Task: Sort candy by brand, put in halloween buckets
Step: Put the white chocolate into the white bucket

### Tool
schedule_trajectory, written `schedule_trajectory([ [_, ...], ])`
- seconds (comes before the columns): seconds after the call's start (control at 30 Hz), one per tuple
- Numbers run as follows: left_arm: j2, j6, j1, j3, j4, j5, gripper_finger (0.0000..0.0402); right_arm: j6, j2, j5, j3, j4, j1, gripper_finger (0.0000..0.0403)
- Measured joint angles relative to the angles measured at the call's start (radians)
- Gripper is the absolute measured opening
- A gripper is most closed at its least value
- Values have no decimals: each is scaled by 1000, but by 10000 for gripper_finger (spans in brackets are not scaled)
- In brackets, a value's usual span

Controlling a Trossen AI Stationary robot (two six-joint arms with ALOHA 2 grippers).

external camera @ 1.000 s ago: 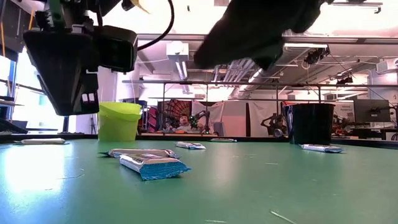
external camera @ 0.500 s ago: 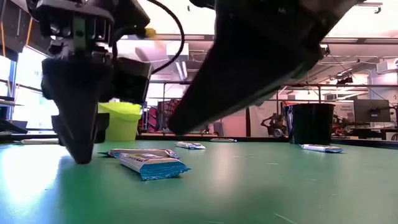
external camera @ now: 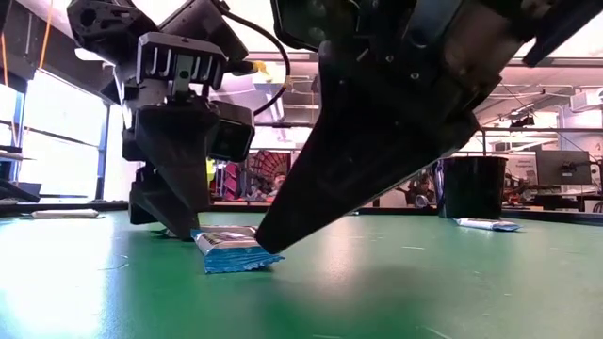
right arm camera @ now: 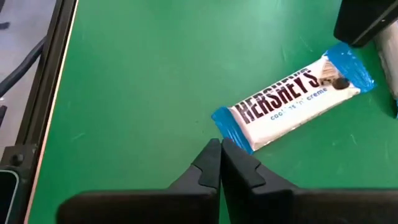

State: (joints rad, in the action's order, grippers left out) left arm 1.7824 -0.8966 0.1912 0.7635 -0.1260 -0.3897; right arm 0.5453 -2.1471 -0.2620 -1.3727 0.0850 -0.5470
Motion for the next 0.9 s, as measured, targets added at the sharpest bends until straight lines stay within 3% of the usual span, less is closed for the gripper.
schedule_trajectory([
  [0.33, 40, 9, 1, 2, -57, -54, 145, -5, -14, 14, 1, -10, 29, 0],
  [0.9, 53, 37, -29, 0, -156, -49, 146, -57, -17, 31, 0, -2, 50, 0],
])
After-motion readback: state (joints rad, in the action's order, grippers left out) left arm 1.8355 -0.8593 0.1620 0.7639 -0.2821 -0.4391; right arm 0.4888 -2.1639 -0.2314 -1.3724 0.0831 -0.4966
